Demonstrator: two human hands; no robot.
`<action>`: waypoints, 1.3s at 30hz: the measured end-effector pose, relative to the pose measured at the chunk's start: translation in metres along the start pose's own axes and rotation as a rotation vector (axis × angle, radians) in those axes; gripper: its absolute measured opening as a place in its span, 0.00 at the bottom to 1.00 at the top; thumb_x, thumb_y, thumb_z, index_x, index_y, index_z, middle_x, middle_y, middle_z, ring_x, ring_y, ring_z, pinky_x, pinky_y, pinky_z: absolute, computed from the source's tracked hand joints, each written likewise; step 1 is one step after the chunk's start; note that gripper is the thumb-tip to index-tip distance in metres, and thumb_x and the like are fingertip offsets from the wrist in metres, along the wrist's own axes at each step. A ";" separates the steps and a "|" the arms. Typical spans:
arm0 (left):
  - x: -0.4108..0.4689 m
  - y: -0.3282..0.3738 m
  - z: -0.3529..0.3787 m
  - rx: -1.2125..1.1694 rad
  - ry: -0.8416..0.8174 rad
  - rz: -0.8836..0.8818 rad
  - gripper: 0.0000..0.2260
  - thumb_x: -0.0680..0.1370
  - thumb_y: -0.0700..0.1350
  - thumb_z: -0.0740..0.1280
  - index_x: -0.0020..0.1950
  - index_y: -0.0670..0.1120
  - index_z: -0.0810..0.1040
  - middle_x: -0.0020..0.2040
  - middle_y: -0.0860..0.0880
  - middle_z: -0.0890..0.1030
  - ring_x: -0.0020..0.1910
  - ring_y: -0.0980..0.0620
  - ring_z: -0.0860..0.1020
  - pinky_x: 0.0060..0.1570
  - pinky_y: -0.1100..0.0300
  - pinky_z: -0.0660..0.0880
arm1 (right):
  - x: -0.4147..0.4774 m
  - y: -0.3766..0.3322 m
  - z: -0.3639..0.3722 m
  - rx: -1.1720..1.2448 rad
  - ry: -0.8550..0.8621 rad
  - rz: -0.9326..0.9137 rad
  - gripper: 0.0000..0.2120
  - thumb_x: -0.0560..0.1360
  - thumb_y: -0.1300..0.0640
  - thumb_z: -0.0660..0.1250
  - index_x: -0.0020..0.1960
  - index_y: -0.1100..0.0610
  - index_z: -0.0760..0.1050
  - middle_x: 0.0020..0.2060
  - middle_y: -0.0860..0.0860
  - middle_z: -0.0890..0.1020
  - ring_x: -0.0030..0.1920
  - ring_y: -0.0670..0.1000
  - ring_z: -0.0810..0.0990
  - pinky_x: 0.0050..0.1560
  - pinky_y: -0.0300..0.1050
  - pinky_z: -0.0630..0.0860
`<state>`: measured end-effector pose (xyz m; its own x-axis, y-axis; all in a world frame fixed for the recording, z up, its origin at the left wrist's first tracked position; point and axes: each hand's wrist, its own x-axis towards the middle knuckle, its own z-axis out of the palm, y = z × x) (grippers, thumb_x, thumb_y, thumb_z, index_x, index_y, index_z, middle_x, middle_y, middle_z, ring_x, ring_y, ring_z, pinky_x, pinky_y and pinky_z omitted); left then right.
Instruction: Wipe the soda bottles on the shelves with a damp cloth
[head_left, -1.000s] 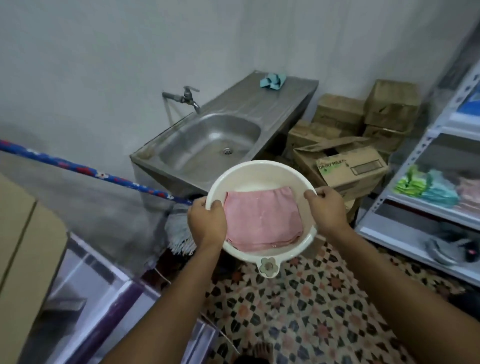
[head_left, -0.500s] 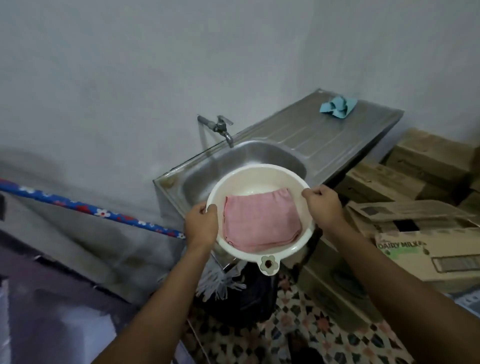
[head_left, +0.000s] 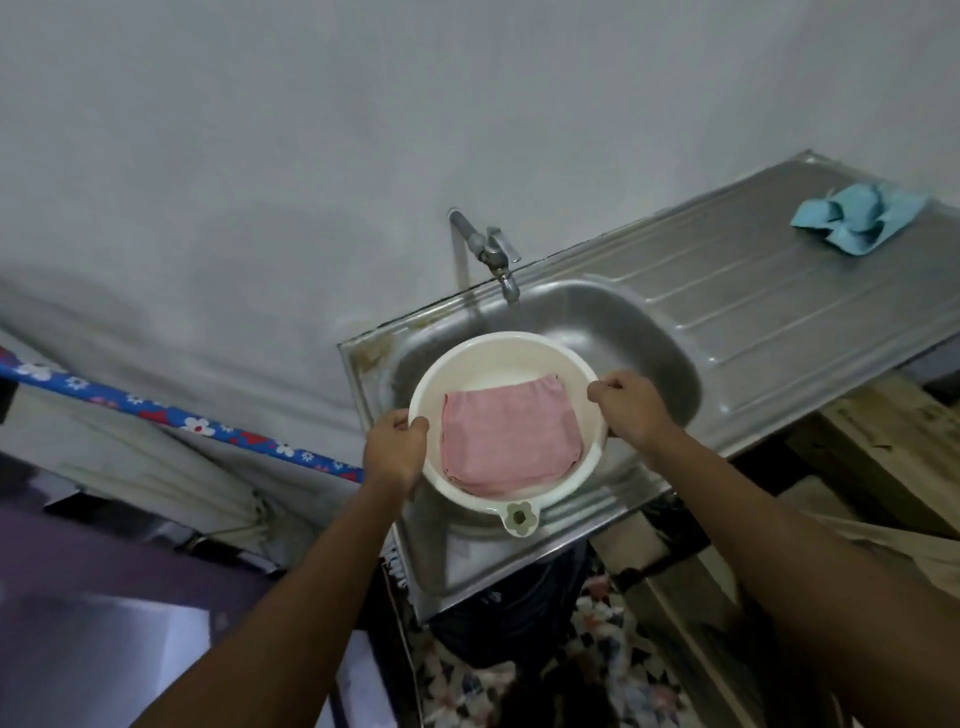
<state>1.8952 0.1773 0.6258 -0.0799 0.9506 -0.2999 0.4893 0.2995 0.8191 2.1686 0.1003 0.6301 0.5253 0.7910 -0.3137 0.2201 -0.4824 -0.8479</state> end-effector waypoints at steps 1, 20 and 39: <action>0.008 0.001 0.002 0.013 -0.023 -0.009 0.08 0.81 0.43 0.67 0.55 0.43 0.84 0.45 0.45 0.86 0.42 0.47 0.83 0.44 0.55 0.79 | 0.010 0.003 0.004 0.003 -0.014 0.018 0.11 0.66 0.48 0.65 0.35 0.57 0.75 0.34 0.55 0.81 0.41 0.60 0.82 0.51 0.65 0.82; 0.074 0.000 0.060 -0.144 -0.180 -0.301 0.06 0.81 0.48 0.69 0.49 0.46 0.81 0.46 0.46 0.83 0.45 0.46 0.82 0.45 0.54 0.77 | 0.073 0.025 0.028 0.070 -0.107 0.287 0.02 0.76 0.55 0.69 0.46 0.54 0.79 0.52 0.58 0.84 0.52 0.59 0.85 0.53 0.62 0.84; -0.003 -0.010 -0.026 -0.211 0.270 0.071 0.04 0.83 0.41 0.69 0.56 0.44 0.82 0.49 0.51 0.84 0.47 0.55 0.81 0.51 0.56 0.78 | -0.038 -0.096 -0.089 0.359 -0.077 -0.246 0.07 0.80 0.64 0.67 0.50 0.54 0.81 0.36 0.50 0.85 0.38 0.48 0.82 0.46 0.44 0.80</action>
